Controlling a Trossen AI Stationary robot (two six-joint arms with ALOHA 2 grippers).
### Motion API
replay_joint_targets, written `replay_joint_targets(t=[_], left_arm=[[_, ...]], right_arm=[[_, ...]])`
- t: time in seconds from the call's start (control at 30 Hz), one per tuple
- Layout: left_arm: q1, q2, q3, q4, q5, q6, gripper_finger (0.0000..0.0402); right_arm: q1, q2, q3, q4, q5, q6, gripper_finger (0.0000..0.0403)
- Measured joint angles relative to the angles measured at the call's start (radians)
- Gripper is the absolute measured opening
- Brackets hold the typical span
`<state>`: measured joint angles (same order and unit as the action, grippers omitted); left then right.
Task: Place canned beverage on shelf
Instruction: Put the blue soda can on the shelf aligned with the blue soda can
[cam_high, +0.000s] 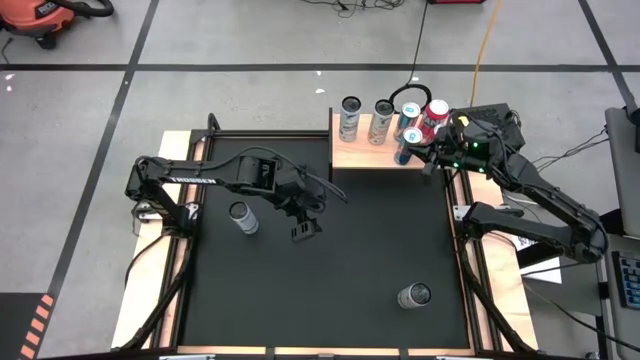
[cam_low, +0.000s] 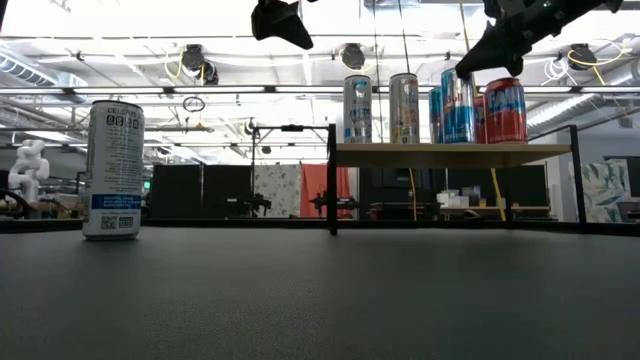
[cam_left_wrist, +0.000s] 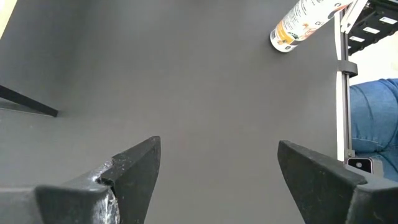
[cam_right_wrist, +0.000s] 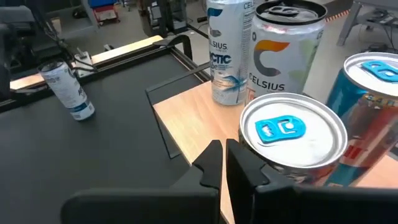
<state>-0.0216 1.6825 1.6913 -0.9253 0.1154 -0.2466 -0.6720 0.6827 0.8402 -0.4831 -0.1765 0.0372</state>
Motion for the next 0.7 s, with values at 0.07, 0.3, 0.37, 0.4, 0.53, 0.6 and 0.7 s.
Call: replay_joint_targets(t=[0.07,0.3,0.37,0.4,0.53,0.6,0.7], left_arm=[[0.000,0.000,0.000,0.000,0.000,0.000,0.0322],[0.000,0.000,0.000,0.000,0.000,0.000,0.0322],[0.000,0.000,0.000,0.000,0.000,0.000,0.0322],[0.000,0.000,0.000,0.000,0.000,0.000,0.0322],[0.000,0.000,0.000,0.000,0.000,0.000,0.0322],[0.000,0.000,0.000,0.000,0.000,0.000,0.0322],[0.000,0.000,0.000,0.000,0.000,0.000,0.0322]], right_arm=[[0.000,-0.001,0.000,0.000,-0.001,0.003,0.0000],[0.000,-0.007,0.000,-0.008,0.025,0.004,0.0000],[0.000,-0.007,0.000,-0.012,0.040,0.004,0.0000],[0.000,-0.008,0.000,-0.017,0.048,0.004,0.0000],[0.000,-0.008,0.000,-0.031,0.050,0.004,0.0000],[0.000,-0.008,0.000,-0.033,0.050,0.004,0.0000],[0.000,-0.011,0.000,-0.034,0.053,0.004,0.0000]])
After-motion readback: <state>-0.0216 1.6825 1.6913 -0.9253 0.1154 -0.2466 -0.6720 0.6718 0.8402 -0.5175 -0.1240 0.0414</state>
